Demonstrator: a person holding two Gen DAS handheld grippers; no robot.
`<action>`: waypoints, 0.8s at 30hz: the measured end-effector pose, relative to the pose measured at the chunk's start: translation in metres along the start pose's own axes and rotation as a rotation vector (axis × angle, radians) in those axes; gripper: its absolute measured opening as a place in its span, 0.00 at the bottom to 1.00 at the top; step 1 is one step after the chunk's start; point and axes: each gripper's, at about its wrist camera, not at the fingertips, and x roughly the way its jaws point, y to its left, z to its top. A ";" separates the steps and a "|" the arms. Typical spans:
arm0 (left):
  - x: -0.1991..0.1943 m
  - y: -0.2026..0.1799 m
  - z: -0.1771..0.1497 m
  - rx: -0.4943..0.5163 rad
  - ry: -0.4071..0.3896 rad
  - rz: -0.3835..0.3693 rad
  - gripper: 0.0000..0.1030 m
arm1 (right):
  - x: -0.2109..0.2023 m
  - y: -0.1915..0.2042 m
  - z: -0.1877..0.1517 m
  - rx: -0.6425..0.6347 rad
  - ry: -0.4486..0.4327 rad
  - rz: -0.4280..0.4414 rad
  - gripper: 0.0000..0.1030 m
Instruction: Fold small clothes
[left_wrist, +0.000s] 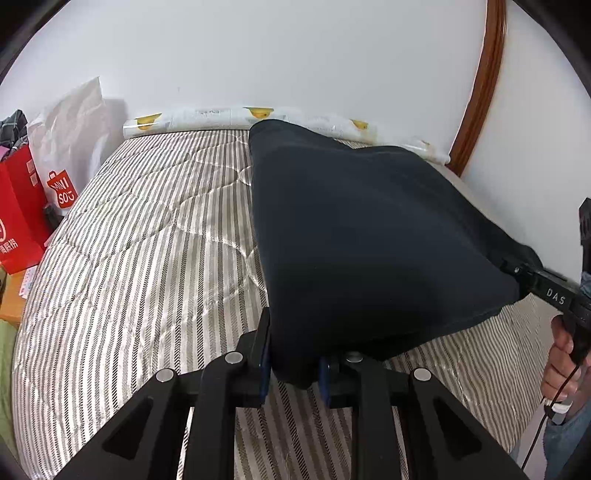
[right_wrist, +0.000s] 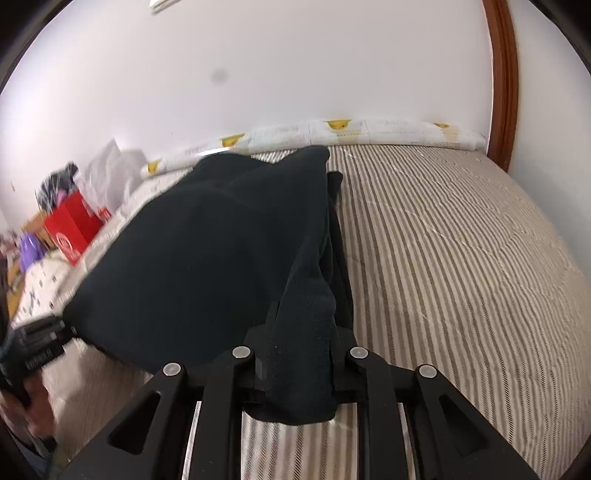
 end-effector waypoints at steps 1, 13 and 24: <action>-0.003 0.000 0.000 0.003 0.006 -0.002 0.19 | -0.002 0.001 -0.001 -0.010 -0.002 -0.008 0.19; -0.057 0.007 0.004 0.001 -0.051 -0.114 0.20 | -0.026 0.020 0.020 -0.064 -0.119 -0.079 0.22; -0.009 0.007 0.016 -0.007 -0.001 -0.031 0.24 | -0.022 -0.013 -0.023 -0.043 -0.002 -0.098 0.25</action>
